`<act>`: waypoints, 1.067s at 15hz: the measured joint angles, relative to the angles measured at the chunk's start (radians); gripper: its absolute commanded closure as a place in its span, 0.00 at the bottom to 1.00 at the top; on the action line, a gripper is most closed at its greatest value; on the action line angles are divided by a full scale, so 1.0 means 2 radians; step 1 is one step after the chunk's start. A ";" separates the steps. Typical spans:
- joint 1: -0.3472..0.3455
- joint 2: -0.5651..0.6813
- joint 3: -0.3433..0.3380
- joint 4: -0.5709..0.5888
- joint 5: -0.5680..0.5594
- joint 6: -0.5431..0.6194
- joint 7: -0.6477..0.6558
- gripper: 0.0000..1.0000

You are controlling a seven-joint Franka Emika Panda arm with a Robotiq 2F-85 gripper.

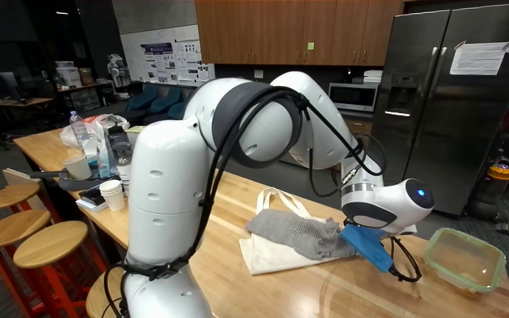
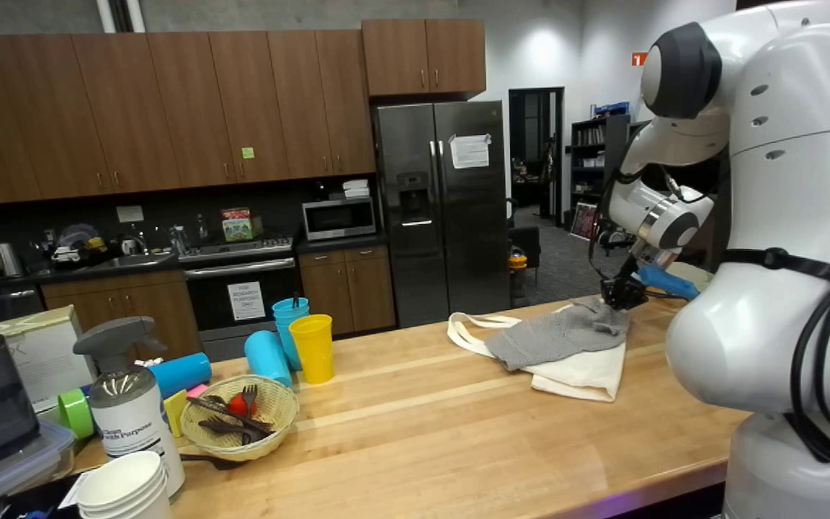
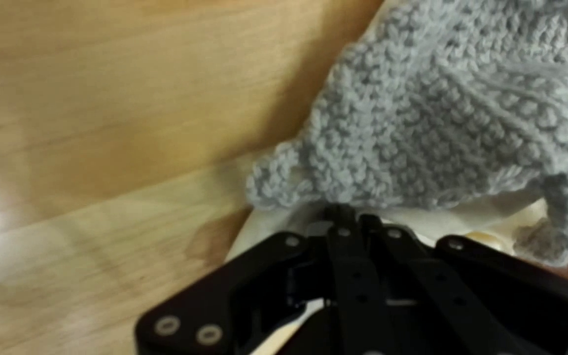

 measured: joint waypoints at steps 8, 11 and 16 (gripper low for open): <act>0.000 -0.034 -0.008 -0.048 0.007 0.002 -0.057 0.99; 0.000 -0.039 -0.013 -0.057 0.024 0.000 -0.085 0.99; -0.002 -0.040 -0.029 -0.060 0.031 -0.036 -0.113 0.72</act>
